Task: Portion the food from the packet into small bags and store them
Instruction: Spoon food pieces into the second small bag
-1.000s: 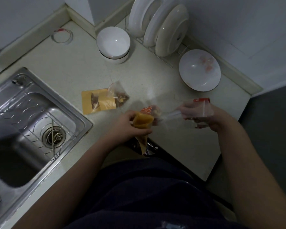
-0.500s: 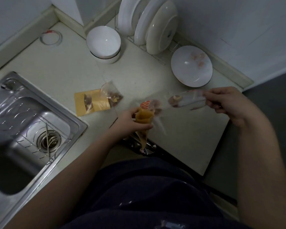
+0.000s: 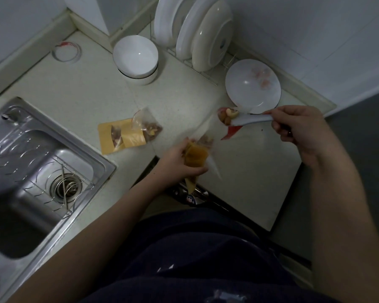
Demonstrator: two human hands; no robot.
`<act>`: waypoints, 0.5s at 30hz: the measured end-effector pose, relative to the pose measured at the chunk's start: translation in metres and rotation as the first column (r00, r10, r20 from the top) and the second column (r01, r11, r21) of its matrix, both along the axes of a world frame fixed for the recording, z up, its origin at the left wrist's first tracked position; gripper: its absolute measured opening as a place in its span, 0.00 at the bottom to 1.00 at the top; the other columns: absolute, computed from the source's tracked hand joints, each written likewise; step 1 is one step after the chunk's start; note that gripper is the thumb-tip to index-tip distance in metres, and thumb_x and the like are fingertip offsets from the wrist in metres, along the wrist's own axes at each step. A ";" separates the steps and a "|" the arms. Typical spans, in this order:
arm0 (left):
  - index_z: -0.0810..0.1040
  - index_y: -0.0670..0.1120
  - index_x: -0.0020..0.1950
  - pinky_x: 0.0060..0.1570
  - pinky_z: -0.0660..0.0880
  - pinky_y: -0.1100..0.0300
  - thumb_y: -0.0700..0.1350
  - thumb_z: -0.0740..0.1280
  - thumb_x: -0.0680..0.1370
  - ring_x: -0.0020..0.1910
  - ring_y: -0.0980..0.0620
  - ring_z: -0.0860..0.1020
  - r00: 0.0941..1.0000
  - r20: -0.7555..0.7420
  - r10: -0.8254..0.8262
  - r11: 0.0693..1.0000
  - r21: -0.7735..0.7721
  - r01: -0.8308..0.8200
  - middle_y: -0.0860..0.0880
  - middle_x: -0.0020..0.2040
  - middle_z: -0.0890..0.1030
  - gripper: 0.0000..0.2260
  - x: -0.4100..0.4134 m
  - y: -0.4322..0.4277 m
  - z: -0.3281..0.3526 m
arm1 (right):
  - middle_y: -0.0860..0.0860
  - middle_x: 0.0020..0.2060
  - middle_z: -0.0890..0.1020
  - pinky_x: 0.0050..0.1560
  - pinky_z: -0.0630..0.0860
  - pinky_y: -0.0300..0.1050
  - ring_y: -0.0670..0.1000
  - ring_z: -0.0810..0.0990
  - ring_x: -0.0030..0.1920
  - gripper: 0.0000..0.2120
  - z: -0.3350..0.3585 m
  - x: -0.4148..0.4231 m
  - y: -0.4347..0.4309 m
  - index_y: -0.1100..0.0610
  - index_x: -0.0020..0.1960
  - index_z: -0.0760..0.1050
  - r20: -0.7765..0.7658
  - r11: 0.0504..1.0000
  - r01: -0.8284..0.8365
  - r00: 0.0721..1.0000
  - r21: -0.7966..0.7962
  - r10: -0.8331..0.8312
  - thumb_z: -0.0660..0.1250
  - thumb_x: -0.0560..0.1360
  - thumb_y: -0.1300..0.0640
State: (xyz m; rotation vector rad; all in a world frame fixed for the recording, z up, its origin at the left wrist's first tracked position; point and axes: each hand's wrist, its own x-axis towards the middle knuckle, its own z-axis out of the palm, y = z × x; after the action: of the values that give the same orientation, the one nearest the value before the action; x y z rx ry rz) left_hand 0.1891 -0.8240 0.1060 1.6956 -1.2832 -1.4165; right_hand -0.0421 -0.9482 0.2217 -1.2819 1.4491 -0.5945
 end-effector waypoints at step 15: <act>0.62 0.49 0.76 0.62 0.73 0.54 0.51 0.78 0.68 0.65 0.54 0.69 0.960 0.133 0.247 0.963 -0.146 -0.227 0.54 0.69 0.69 0.41 0.021 0.017 0.021 | 0.51 0.26 0.73 0.27 0.60 0.36 0.46 0.64 0.27 0.11 0.017 0.048 0.026 0.59 0.47 0.82 -0.013 0.977 -0.165 0.986 -0.139 0.165 0.62 0.79 0.60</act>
State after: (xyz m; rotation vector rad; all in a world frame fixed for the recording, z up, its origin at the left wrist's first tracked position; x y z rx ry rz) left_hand 0.2105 -0.8067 0.1267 1.8260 -1.1757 -1.0614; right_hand 0.0061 -0.9222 0.2392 -1.4966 1.3055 -0.5911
